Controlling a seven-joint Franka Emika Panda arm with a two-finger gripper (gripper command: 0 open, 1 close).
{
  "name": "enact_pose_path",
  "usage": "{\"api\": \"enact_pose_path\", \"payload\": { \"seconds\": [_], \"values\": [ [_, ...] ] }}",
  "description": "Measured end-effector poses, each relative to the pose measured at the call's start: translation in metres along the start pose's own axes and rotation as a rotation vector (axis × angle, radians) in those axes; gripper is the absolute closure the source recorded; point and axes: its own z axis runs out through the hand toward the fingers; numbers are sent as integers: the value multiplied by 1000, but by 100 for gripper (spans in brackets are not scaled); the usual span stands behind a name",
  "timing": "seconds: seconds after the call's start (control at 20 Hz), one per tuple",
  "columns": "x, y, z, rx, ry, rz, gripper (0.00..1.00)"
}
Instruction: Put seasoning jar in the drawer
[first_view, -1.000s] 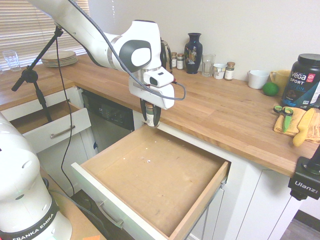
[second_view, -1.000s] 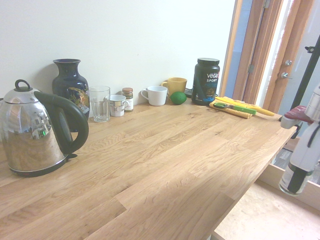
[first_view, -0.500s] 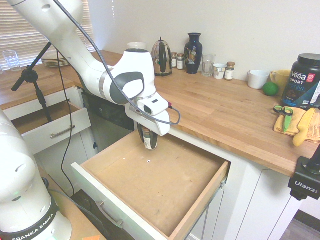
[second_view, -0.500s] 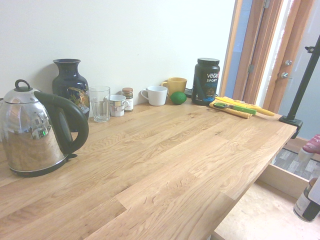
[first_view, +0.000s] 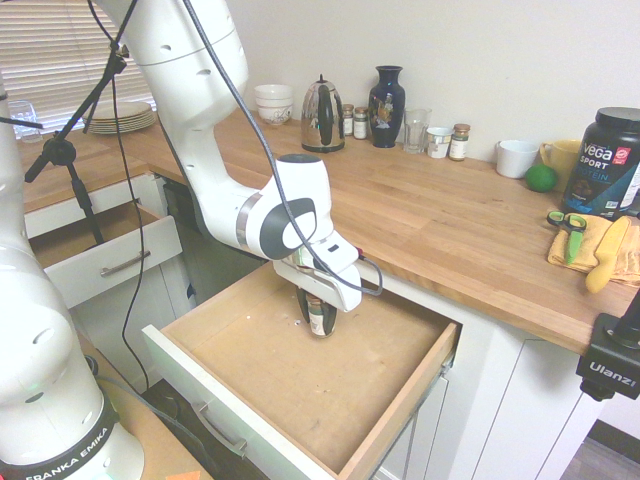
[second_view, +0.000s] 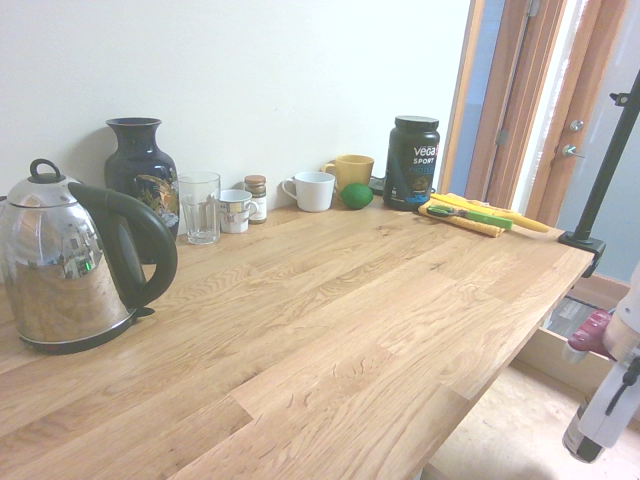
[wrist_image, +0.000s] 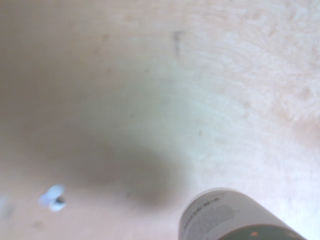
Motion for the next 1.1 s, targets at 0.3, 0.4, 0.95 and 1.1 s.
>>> {"api": "enact_pose_path", "payload": {
  "seconds": [0.3, 0.4, 0.95, 1.1],
  "values": [
    [1, -3, 33, -20, -14, 18, 100],
    [0, -1, 42, -24, -22, 25, 100],
    [6, -2, 45, -13, -30, 49, 0],
    [7, -1, 45, -13, -30, 53, 0]
  ]
}}
